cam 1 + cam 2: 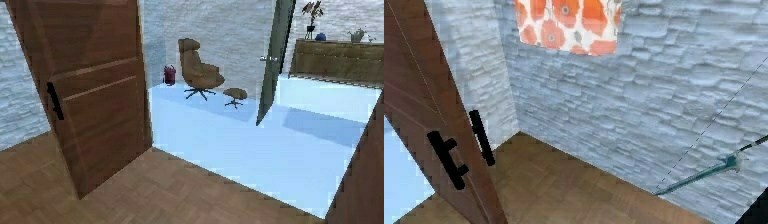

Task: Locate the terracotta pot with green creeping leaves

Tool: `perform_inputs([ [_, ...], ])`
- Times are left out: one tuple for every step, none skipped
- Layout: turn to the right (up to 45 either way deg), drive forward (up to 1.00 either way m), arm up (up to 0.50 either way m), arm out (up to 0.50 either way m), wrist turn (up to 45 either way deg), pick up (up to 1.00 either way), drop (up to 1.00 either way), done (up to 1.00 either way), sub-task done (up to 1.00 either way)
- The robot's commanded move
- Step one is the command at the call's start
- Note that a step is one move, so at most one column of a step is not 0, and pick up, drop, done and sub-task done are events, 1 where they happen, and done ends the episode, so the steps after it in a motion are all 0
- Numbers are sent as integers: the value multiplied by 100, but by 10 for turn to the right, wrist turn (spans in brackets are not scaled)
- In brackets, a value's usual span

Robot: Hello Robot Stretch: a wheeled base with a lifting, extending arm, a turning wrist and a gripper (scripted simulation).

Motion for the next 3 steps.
perform_inputs([
  [0,40,0,0,0,0,0,0,0],
  [300,0,0,0,0,0,0,0,0],
  [0,100,0,0,0,0,0,0,0],
])
